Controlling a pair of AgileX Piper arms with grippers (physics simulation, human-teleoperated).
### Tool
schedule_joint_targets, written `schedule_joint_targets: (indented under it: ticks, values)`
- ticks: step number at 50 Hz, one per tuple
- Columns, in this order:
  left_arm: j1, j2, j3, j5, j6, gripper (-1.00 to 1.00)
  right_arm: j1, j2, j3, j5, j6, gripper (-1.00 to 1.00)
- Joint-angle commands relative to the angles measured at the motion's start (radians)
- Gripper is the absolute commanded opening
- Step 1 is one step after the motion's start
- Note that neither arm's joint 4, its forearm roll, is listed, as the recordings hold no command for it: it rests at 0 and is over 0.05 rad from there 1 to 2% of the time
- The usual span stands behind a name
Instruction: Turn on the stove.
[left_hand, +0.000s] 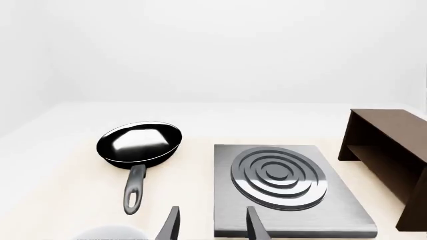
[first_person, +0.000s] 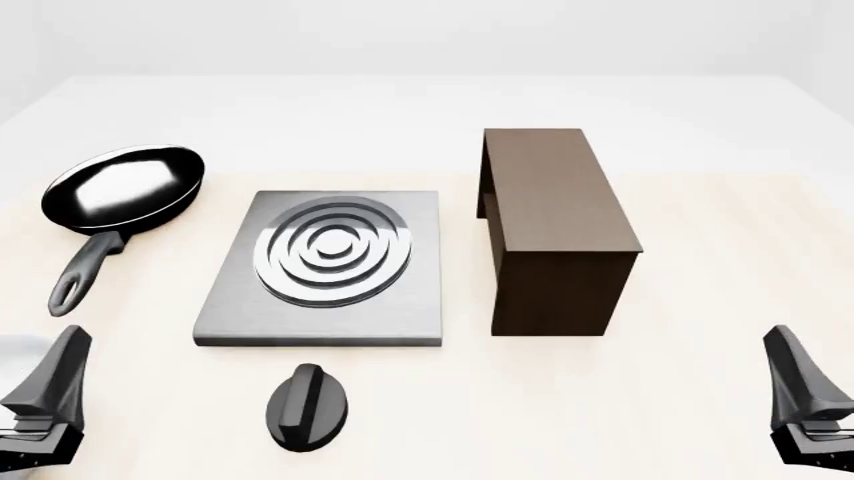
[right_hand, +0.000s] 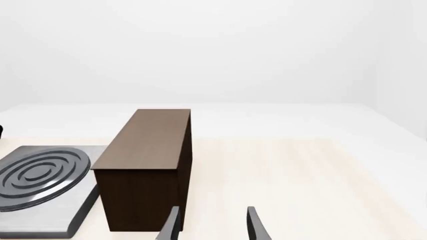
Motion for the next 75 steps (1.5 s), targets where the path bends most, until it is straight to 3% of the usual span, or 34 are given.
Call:
schedule_joint_targets:
  ticks: [1, 14, 20, 23, 40, 50, 57, 67, 75]
  values:
    - [-0.004, 0.011, -0.001, 0.000, -0.020, 1.00, -0.007, 0.003, -0.003, -0.001, -0.002, 1.00]
    - [0.015, 0.017, -0.007, 0.004, -0.041, 1.00, -0.007, 0.003, -0.003, -0.001, -0.002, 1.00]
    - [0.018, -0.001, -0.090, 0.088, -0.009, 1.00, -0.006, 0.003, -0.003, -0.001, -0.002, 1.00]
    - [-0.023, 0.013, -0.142, 0.137, -0.014, 1.00, -0.006, 0.003, -0.003, -0.001, -0.002, 1.00]
    - [-0.010, 0.275, -0.289, 0.104, 0.007, 1.00, -0.006, 0.003, -0.003, -0.001, -0.002, 1.00]
    - [0.011, 0.392, -0.384, 0.164, -0.003, 1.00, -0.006, 0.003, -0.003, -0.001, -0.002, 1.00]
    - [0.011, 0.473, -0.420, 0.205, 0.042, 1.00, -0.006, 0.003, -0.003, -0.002, -0.002, 1.00]
    - [-0.111, 0.507, -0.502, 0.274, 0.055, 1.00, -0.006, 0.003, -0.003, -0.002, -0.002, 1.00]
    - [-0.180, 0.606, -0.499, 0.241, -0.013, 1.00, -0.006, 0.003, -0.003, -0.002, -0.002, 1.00]
